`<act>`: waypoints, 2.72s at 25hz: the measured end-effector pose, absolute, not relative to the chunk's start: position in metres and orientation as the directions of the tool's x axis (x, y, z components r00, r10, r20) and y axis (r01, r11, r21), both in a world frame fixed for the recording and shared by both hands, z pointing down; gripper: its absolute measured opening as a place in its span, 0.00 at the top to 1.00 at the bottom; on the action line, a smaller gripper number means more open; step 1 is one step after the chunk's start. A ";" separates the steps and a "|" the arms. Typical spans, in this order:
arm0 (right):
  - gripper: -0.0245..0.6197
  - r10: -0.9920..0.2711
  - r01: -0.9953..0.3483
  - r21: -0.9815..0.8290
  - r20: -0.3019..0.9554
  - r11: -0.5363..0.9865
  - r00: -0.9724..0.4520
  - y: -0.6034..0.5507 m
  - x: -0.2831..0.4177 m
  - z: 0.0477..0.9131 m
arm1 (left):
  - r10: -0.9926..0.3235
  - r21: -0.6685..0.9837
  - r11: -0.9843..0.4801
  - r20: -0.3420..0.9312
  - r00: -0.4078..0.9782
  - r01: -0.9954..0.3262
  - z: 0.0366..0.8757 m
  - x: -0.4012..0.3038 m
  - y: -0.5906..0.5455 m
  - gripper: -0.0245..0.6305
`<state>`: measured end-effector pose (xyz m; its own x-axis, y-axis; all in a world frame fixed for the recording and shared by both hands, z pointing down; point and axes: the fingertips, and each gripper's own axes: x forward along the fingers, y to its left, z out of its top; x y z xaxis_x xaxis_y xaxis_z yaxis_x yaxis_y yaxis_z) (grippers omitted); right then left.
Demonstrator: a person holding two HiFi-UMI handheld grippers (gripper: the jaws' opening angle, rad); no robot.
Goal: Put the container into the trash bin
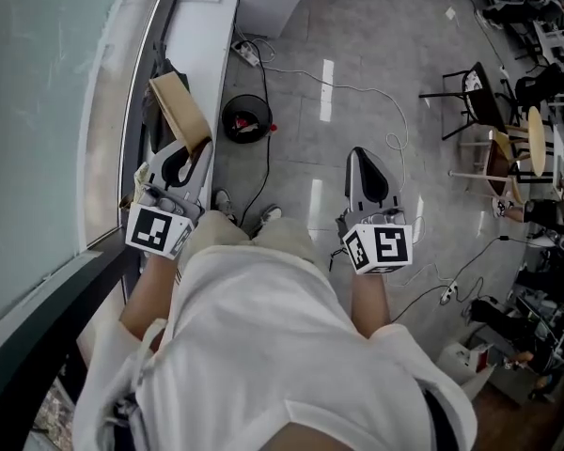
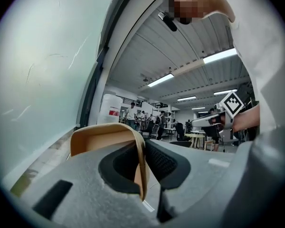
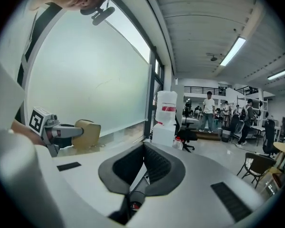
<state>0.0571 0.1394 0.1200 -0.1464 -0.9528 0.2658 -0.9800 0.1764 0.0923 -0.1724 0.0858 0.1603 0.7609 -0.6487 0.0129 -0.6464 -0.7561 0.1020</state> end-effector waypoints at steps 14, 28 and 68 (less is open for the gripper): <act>0.96 -0.888 -0.953 0.005 0.365 0.302 -0.280 0.046 0.107 0.208 | -0.540 0.120 -0.812 0.216 0.813 -0.571 0.268 -0.068 0.015 0.90; 0.96 -0.767 -0.896 -0.135 0.472 0.423 -0.434 -0.006 0.114 0.359 | -0.525 0.219 -0.742 0.399 0.752 -0.634 0.430 -0.012 -0.011 0.90; 0.96 -0.664 -0.836 -0.187 0.531 0.515 -0.527 -0.039 0.091 0.673 | -0.314 0.350 -0.718 0.609 0.729 -0.602 0.803 0.027 -0.031 0.91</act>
